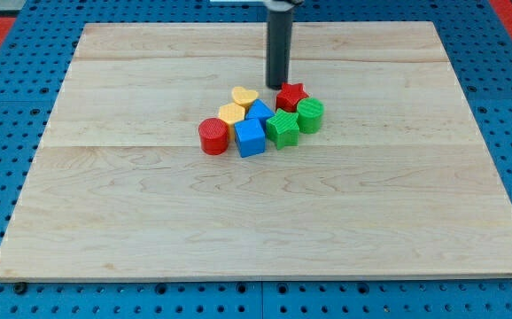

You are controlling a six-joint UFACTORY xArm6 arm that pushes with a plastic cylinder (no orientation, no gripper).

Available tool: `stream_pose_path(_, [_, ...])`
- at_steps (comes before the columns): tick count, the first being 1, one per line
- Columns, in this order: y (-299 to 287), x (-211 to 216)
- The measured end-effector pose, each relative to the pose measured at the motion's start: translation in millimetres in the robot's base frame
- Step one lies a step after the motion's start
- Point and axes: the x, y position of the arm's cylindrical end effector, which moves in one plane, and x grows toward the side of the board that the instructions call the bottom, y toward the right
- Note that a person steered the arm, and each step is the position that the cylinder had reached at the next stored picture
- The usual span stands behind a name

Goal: Push the green circle into the green star

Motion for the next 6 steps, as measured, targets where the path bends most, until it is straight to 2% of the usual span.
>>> stream_pose_path(1, [24, 56])
stream_pose_path(2, [15, 57])
stream_pose_path(3, [47, 33])
stream_pose_path(4, [128, 84])
stream_pose_path(5, [125, 117])
stream_pose_path(6, [63, 120])
